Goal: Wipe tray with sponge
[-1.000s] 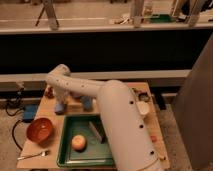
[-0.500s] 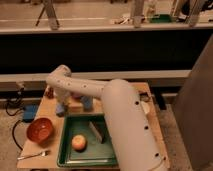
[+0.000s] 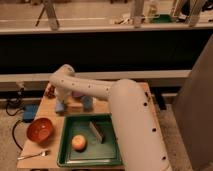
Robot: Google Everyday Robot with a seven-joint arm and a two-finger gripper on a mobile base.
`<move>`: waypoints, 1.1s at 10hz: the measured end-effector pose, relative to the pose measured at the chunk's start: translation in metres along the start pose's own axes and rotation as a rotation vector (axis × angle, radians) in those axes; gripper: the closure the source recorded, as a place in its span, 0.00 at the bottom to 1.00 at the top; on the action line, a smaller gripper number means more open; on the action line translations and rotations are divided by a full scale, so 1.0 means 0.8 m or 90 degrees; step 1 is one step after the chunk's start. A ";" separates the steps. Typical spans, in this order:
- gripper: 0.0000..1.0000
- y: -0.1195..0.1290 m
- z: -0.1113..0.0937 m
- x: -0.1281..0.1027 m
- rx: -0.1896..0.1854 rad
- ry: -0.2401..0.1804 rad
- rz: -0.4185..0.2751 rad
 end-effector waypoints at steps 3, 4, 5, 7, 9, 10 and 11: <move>1.00 -0.006 -0.030 0.006 0.061 0.016 -0.003; 1.00 -0.007 -0.040 0.005 0.078 0.018 -0.002; 1.00 -0.006 -0.047 0.003 0.092 0.019 0.001; 1.00 0.004 -0.071 -0.001 0.146 0.018 0.023; 1.00 0.010 -0.082 -0.012 0.183 0.014 0.044; 1.00 0.012 -0.086 -0.018 0.192 0.009 0.056; 1.00 0.016 -0.091 -0.024 0.199 0.006 0.064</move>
